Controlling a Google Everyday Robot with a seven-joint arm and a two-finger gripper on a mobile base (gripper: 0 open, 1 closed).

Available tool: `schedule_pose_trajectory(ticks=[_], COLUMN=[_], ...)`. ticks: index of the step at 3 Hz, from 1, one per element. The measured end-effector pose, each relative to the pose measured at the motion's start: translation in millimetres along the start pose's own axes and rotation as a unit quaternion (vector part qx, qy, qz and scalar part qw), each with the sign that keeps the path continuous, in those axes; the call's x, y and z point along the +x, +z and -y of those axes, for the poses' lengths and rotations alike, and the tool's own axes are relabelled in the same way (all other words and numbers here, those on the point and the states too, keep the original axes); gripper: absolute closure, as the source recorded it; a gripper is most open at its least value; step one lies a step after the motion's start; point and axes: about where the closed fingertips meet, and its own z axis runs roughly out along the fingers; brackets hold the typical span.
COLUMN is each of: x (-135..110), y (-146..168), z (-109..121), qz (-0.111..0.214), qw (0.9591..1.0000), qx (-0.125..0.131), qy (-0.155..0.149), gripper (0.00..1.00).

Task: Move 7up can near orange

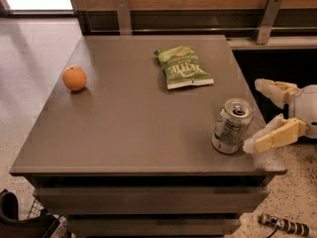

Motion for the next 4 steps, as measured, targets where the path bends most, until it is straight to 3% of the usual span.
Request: schedule_pose_trajectory(ticks=[1, 2, 3, 4], x=[8.4, 10.3, 7.8, 6.6], y=[21.2, 36.4, 38.9, 40.2], z=[-14.4, -22.8, -24.6, -25.5], qz=[0.045, 0.068, 0.068, 0.068], qw=[0.9989, 0.9974, 0.9973, 0.9973], qx=[-0.012, -0.022, -0.024, -0.026], qy=[0.001, -0.008, -0.011, -0.012], gripper=[0.03, 0.25, 0.56, 0.79])
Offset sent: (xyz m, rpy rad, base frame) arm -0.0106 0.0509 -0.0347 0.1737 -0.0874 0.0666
